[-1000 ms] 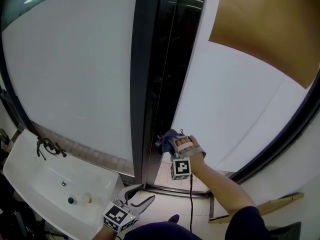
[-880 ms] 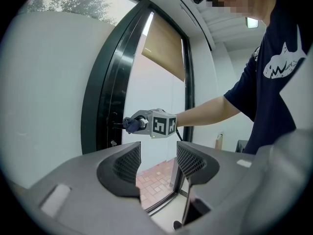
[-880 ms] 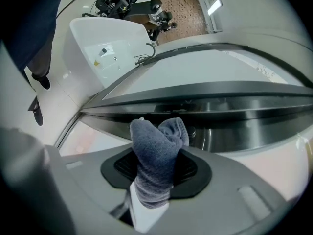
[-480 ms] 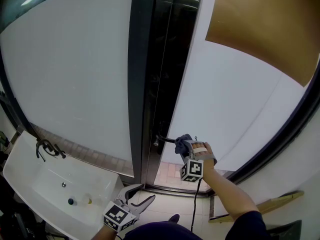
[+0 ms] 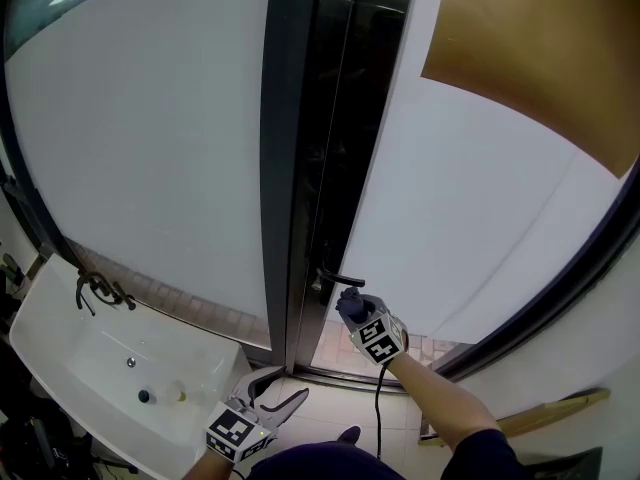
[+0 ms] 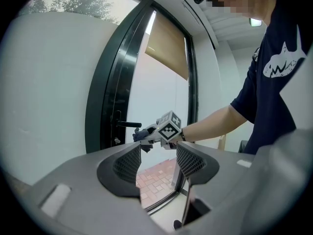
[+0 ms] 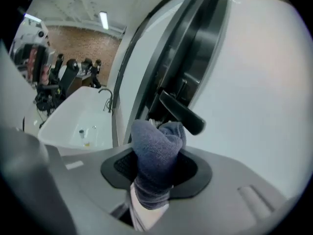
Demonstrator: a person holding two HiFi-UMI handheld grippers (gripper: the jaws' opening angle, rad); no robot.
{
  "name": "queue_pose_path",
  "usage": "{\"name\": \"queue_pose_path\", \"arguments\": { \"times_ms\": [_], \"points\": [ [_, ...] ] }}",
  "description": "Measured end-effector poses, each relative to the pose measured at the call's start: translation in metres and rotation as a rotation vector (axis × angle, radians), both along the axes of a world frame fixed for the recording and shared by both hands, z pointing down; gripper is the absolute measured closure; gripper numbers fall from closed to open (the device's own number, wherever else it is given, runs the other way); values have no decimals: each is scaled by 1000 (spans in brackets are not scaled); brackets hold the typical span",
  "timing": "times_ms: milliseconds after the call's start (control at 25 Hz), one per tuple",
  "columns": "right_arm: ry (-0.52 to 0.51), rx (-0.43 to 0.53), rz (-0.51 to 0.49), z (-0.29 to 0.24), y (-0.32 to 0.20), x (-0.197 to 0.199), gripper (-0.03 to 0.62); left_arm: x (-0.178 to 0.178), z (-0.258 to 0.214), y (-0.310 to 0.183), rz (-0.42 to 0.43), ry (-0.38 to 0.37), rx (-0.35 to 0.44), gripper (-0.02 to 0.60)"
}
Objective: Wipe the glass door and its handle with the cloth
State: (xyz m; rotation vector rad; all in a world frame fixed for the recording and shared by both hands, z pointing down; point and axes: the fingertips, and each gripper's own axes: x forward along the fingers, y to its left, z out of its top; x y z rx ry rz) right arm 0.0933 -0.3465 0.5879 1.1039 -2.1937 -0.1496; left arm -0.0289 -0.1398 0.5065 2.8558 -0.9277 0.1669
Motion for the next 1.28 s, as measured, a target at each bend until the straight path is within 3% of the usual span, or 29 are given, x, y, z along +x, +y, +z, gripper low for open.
{"name": "queue_pose_path", "arguments": {
  "times_ms": [120,320,520,880,1080,1280],
  "points": [
    [-169,-64,22,-3,-17,-28,436,3,1,-2,-9,-3,0,357],
    [-288,-78,25,-5,-41,-68,437,0,6,-2,-36,-15,-14,357],
    [-504,-100,187,-13,-69,-64,437,-6,12,-2,-69,-26,-33,357],
    [-382,-117,151,0,-71,-66,439,-3,13,-6,-77,-20,-44,357],
    [-383,-143,167,4,-65,-57,439,-2,13,-8,-73,-22,-28,357],
    [-413,-210,247,26,-58,-28,441,-5,15,-7,-72,-19,-39,357]
  ]
}}
